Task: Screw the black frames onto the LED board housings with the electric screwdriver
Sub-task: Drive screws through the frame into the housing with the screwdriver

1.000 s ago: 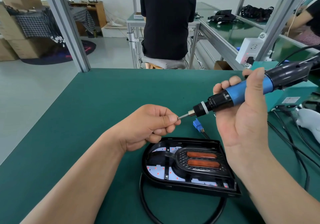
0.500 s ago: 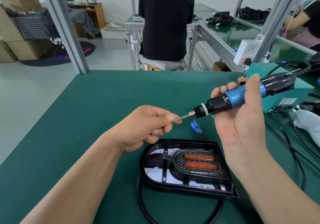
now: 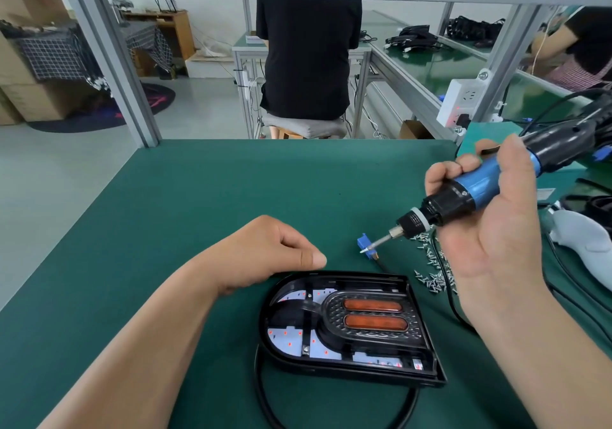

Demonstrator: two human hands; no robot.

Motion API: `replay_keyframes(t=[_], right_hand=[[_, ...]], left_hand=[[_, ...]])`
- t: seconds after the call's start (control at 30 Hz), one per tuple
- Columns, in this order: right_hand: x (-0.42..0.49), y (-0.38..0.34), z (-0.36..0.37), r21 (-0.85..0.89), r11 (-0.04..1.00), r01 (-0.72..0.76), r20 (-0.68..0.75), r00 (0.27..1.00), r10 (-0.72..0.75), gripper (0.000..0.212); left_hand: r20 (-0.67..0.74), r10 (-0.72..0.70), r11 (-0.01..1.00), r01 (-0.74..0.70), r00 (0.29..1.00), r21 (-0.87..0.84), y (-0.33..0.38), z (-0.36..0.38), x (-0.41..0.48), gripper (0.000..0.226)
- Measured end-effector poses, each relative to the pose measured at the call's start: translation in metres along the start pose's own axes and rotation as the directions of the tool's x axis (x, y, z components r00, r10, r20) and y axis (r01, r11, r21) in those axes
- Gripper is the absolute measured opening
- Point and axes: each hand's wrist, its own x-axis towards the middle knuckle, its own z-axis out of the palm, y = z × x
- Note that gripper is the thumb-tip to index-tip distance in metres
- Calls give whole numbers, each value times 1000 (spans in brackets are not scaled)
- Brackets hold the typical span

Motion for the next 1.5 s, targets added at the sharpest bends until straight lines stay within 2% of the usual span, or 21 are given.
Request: replay_keyframes(t=[0.2,0.43,0.9,1.1,1.4,1.5], right_hand=[[-1,-8,-16,-95,995,4,10,1000,-3,20],[0,-13,-17,-195,981,16,83,997,0,13],[-7,-9,-12,-285,957,55,177,984,-4,8],[-11,-8,-10,-319,943,89,223,975,-17,13],[-16,-7,-7,-336,934,120,271,962,-26,10],[-16,-7,-6,-344,932,111,278,960,-12,16]], left_hand=[[74,44,993,-52,996,110,4,1,-3,17],[55,46,988,-54,997,146,3,-1,-4,36],[39,73,987,-78,997,138,-1,-2,-3,33],[42,69,988,-74,997,134,0,0,-4,34],[26,74,986,-77,997,148,0,2,-4,34],[23,72,986,-75,997,152,0,3,-3,33]])
